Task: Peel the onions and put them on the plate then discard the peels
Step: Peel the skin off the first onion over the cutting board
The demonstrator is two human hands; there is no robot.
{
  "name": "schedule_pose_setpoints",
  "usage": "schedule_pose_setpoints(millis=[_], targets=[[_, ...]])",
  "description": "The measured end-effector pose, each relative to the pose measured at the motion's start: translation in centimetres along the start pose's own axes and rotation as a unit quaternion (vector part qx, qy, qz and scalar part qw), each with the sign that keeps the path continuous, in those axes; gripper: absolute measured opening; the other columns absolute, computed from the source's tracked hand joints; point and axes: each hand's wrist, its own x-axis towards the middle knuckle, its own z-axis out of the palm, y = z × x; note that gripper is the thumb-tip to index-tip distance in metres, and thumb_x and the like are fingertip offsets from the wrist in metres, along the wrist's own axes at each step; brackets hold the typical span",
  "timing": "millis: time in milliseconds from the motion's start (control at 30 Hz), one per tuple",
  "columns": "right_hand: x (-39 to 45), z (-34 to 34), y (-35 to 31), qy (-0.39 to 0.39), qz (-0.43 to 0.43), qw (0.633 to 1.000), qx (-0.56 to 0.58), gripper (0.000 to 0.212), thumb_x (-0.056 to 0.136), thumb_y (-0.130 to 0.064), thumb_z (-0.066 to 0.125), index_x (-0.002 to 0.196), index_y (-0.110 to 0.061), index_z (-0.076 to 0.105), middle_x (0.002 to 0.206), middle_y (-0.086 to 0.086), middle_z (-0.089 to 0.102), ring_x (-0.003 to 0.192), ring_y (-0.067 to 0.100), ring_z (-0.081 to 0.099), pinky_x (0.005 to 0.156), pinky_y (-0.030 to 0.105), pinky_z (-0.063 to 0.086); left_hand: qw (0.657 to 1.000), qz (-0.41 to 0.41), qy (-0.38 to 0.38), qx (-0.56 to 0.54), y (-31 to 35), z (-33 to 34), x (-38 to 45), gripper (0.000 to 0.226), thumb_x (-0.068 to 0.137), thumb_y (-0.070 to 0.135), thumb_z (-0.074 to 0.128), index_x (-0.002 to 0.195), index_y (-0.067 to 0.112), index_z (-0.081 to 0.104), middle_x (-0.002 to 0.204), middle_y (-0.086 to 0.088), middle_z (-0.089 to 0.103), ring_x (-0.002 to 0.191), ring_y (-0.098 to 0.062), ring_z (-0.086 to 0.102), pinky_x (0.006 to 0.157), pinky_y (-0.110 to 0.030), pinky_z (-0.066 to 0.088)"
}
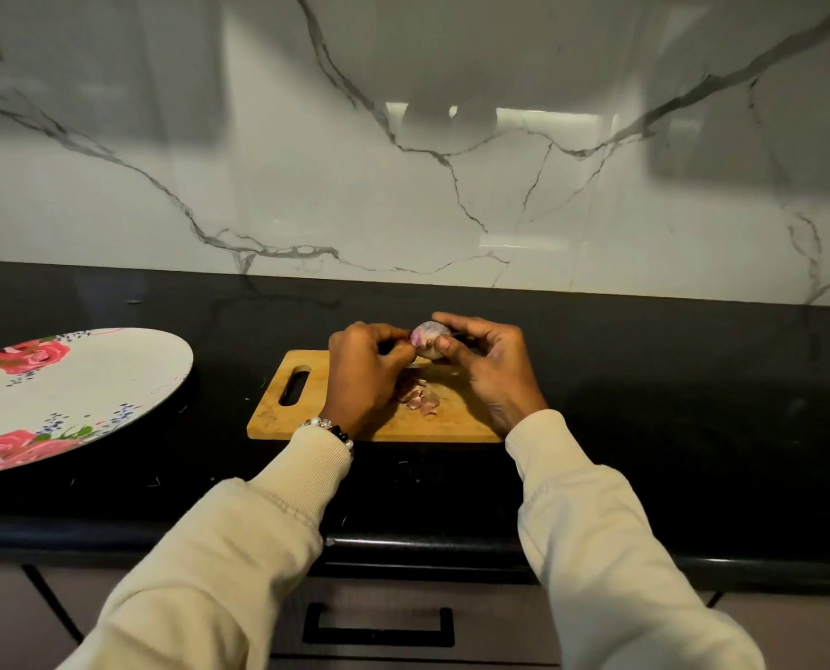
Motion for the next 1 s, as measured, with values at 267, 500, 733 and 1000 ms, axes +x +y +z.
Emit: schedule_pose_setpoints(millis=[267, 500, 733, 1000], targets=[[-0.3, 0.0, -0.8, 0.011, 0.017, 0.998, 0.053, 0.031, 0.088, 0.004, 0.066, 0.118, -0.002, 0.069, 0.111, 0.011, 0.072, 0.105, 0.022, 0.069, 0.088, 0.037, 0.059, 0.999, -0.023, 0.023, -0.018, -0.2, -0.2, 0.1, 0.014, 0.089, 0.011, 0.066, 0.098, 0.011, 0.077, 0.076, 0.003, 0.073, 0.068, -0.013, 0.069, 0.070, -0.038, 0.060], [-0.3, -0.3, -1.0, 0.025, 0.014, 0.998, 0.060, 0.030, 0.088, 0.002, 0.066, 0.117, -0.004, 0.069, 0.111, 0.007, 0.072, 0.105, 0.018, 0.069, 0.090, 0.033, 0.058, 0.998, -0.016, 0.039, -0.050, -0.1, -0.6, 0.1, 0.013, 0.086, 0.032, 0.072, 0.095, 0.024, 0.077, 0.077, 0.009, 0.074, 0.071, -0.010, 0.069, 0.077, -0.049, 0.057], [-0.1, -0.3, -0.8, 0.025, 0.012, 0.998, 0.051, 0.028, 0.088, 0.002, 0.066, 0.115, -0.007, 0.071, 0.112, 0.008, 0.073, 0.108, 0.020, 0.068, 0.090, 0.031, 0.057, 1.000, 0.013, 0.007, 0.023, -1.5, -0.3, 0.6, 0.022, 0.080, 0.051, 0.065, 0.090, 0.033, 0.074, 0.072, 0.018, 0.071, 0.075, -0.010, 0.068, 0.082, -0.057, 0.051], [-0.2, -0.3, -0.8, -0.003, 0.039, 0.992, 0.119, 0.028, 0.092, 0.006, 0.058, 0.117, -0.003, 0.069, 0.115, 0.018, 0.070, 0.102, 0.033, 0.070, 0.075, 0.052, 0.061, 0.994, -0.062, 0.082, -0.047, -1.6, -0.2, 0.9, 0.010, 0.083, 0.043, 0.068, 0.075, 0.037, 0.072, 0.067, 0.015, 0.071, 0.070, -0.014, 0.071, 0.085, -0.057, 0.051]])
